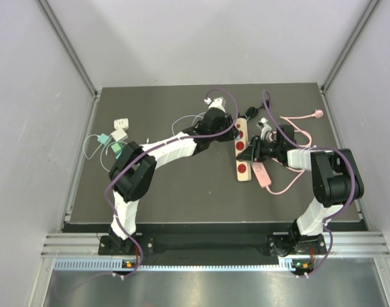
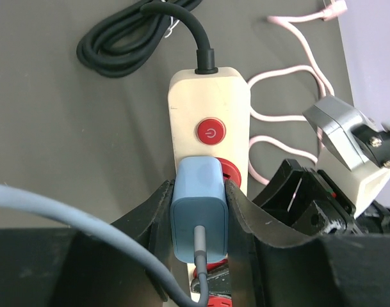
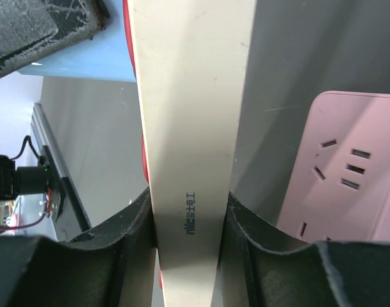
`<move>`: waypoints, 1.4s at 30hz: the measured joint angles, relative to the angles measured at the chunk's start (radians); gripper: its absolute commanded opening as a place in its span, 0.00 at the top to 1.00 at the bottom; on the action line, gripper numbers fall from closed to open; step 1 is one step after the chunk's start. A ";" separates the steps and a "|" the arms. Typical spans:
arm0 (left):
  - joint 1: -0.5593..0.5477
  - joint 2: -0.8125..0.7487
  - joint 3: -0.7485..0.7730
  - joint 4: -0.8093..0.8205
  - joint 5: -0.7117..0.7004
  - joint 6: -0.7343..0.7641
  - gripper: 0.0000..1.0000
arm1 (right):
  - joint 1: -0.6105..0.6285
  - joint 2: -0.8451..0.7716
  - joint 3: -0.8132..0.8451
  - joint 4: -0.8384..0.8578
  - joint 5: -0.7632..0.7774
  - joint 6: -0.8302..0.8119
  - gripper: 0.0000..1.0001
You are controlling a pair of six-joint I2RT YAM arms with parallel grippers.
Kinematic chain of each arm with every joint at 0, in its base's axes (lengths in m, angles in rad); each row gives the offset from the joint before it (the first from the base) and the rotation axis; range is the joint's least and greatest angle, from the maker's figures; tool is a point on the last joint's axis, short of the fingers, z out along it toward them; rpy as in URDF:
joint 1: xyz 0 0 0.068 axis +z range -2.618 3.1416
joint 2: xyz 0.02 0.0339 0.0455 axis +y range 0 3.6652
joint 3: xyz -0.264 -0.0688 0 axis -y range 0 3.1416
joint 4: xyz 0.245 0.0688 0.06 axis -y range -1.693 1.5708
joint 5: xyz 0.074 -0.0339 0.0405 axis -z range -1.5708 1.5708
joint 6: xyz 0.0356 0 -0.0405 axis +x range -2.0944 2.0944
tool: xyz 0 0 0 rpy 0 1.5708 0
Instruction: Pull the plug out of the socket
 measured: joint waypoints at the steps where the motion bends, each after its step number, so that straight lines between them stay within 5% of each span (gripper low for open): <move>1: 0.002 -0.004 -0.001 -0.003 0.009 0.008 1.00 | 0.000 0.000 0.000 0.001 -0.006 0.000 1.00; 9: -0.003 -0.026 0.007 -0.044 0.000 0.027 1.00 | 0.001 -0.019 -0.001 -0.002 -0.007 -0.001 1.00; 18: -0.142 0.049 0.283 -0.305 -0.343 0.138 1.00 | 0.003 -0.091 -0.002 -0.006 0.071 -0.017 1.00; 23: -0.162 0.057 0.296 -0.319 -0.386 0.179 1.00 | 0.006 -0.093 -0.002 -0.026 0.081 -0.024 1.00; 28: -0.127 -0.006 0.182 -0.234 -0.243 0.193 1.00 | 0.011 -0.093 -0.003 -0.055 0.070 -0.031 1.00; 34: 0.021 -0.196 -0.045 -0.174 0.110 0.171 1.00 | -0.032 -0.084 -0.005 -0.046 0.091 -0.015 1.00; 42: 0.032 -0.277 -0.067 -0.194 0.139 0.177 1.00 | -0.046 -0.084 -0.008 -0.032 0.138 0.003 1.00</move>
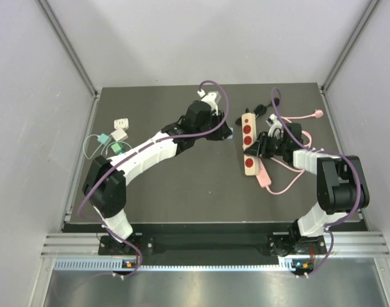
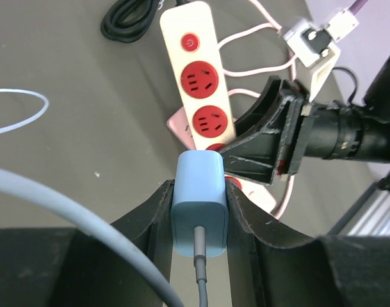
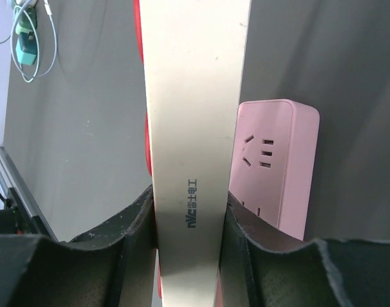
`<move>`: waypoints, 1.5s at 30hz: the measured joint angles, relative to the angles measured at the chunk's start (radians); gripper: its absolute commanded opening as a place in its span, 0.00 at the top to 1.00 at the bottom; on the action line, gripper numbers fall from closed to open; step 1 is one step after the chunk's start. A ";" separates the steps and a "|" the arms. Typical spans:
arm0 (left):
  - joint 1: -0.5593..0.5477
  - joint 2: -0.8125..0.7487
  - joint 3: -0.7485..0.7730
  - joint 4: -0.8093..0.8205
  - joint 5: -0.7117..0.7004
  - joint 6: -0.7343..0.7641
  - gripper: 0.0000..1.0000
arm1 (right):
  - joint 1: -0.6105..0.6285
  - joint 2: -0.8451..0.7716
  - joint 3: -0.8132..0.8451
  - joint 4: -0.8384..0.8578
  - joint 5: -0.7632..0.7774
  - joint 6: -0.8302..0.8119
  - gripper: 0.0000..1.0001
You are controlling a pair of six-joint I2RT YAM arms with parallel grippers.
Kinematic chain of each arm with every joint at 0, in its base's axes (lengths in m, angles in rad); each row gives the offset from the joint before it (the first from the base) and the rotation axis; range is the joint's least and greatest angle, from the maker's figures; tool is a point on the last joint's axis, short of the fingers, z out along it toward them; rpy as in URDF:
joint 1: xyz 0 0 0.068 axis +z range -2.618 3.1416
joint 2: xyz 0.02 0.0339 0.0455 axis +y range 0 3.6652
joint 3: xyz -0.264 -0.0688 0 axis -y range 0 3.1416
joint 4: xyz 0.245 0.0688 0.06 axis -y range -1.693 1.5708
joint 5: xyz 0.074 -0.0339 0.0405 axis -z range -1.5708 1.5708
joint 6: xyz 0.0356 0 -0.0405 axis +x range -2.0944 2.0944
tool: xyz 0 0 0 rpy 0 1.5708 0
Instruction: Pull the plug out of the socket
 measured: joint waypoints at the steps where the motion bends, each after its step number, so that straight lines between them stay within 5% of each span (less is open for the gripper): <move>1: -0.002 -0.003 -0.004 -0.003 -0.008 0.008 1.00 | 0.000 0.000 0.000 0.001 0.000 0.000 1.00; 15: 0.149 -0.272 -0.184 -0.108 -0.174 0.124 1.00 | 0.000 0.032 0.000 0.034 -0.061 0.021 1.00; 28: 0.661 -0.552 -0.409 -0.138 -0.358 0.143 1.00 | 0.000 0.045 0.000 0.056 -0.078 0.028 1.00; 33: 0.736 -0.513 -0.440 -0.092 -0.320 0.133 1.00 | 0.000 0.045 0.000 0.060 -0.081 0.034 1.00; 45: 0.784 -0.152 -0.456 0.004 -0.162 0.072 0.99 | 0.000 0.047 0.000 0.060 -0.088 0.035 1.00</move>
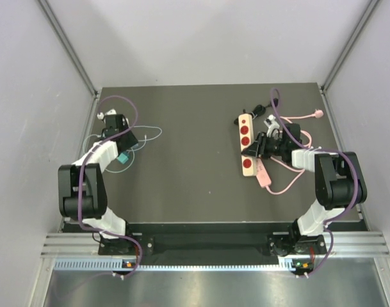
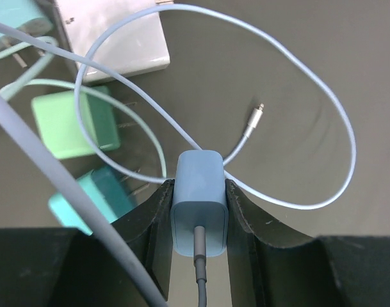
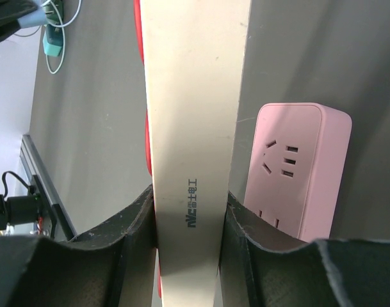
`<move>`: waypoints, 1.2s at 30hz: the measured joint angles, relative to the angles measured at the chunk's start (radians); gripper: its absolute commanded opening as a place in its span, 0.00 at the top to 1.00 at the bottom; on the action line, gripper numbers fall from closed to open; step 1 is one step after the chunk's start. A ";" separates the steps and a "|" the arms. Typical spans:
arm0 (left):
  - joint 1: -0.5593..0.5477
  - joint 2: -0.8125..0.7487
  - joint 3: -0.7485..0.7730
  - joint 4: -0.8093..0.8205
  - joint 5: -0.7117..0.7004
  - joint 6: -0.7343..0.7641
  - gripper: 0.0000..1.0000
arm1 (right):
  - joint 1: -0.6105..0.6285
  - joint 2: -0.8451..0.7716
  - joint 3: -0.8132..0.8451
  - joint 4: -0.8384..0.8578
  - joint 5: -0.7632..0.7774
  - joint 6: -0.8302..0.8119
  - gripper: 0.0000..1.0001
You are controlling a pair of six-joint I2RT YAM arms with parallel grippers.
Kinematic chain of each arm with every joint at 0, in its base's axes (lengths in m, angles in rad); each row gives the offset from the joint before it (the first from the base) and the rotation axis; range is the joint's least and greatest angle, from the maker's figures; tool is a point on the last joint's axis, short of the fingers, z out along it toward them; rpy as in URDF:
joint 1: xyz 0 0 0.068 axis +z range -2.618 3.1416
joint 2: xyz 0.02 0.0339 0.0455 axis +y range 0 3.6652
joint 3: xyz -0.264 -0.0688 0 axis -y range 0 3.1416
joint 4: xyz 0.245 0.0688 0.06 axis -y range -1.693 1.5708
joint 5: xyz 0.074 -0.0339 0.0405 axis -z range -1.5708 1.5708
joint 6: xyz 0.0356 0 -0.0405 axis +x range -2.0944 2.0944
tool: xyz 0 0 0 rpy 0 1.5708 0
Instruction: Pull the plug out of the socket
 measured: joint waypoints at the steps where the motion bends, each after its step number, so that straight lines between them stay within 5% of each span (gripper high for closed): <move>1: 0.001 0.026 0.011 0.002 0.007 -0.001 0.97 | 0.000 0.001 0.000 0.000 -0.001 0.000 1.00; 12: 0.039 0.138 0.080 0.022 0.048 -0.008 0.52 | 0.000 0.016 0.000 0.007 -0.016 -0.001 1.00; 19: 0.055 0.139 0.081 0.022 0.057 -0.012 0.33 | 0.000 0.031 0.000 0.011 -0.023 -0.002 1.00; 26: 0.066 0.040 0.078 0.011 0.083 -0.010 0.23 | 0.001 0.032 0.000 0.011 -0.029 -0.003 1.00; 36: 0.068 -0.293 -0.005 0.022 0.117 -0.006 0.20 | 0.061 0.126 0.062 -0.024 -0.067 -0.008 1.00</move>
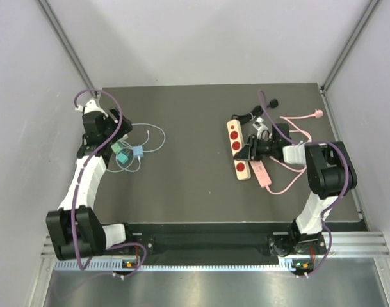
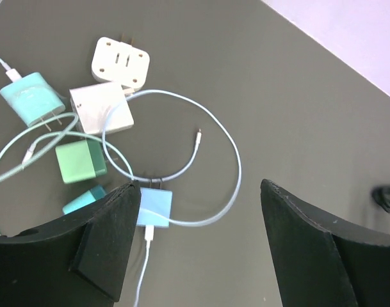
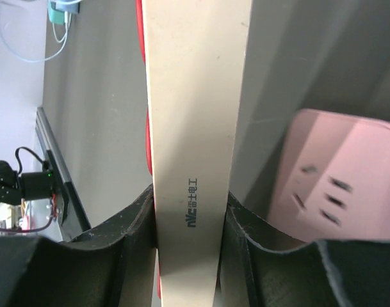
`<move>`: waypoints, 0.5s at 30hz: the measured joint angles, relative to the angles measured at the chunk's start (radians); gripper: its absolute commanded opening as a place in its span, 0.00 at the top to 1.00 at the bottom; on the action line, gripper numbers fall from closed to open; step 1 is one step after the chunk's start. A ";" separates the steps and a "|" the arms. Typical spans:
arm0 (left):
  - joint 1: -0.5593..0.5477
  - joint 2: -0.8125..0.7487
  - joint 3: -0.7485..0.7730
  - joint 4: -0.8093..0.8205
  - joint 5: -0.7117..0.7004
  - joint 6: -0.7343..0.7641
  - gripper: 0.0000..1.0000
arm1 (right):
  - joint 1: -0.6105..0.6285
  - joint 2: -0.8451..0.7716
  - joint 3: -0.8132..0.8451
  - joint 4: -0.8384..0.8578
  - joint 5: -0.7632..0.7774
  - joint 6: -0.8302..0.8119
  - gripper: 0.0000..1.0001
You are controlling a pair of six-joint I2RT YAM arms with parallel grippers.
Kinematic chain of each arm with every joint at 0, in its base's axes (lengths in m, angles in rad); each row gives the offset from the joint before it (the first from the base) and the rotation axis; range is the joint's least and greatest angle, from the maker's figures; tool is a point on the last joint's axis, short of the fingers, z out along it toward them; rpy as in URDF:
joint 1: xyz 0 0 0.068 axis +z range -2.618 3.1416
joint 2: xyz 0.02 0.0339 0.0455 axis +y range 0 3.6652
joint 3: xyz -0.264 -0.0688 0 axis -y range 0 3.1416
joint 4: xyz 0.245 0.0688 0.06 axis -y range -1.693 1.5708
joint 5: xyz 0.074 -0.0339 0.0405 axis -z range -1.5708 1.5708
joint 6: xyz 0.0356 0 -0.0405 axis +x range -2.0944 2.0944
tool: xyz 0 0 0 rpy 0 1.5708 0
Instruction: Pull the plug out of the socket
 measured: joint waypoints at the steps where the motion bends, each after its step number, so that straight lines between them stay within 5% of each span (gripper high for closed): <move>1: 0.000 -0.026 -0.013 0.000 0.005 0.001 0.20 | 0.013 0.008 0.011 -0.009 0.001 0.000 0.99; 15: 0.001 -0.289 -0.235 -0.014 0.147 0.008 0.19 | 0.173 0.100 0.135 -0.148 -0.015 -0.030 0.80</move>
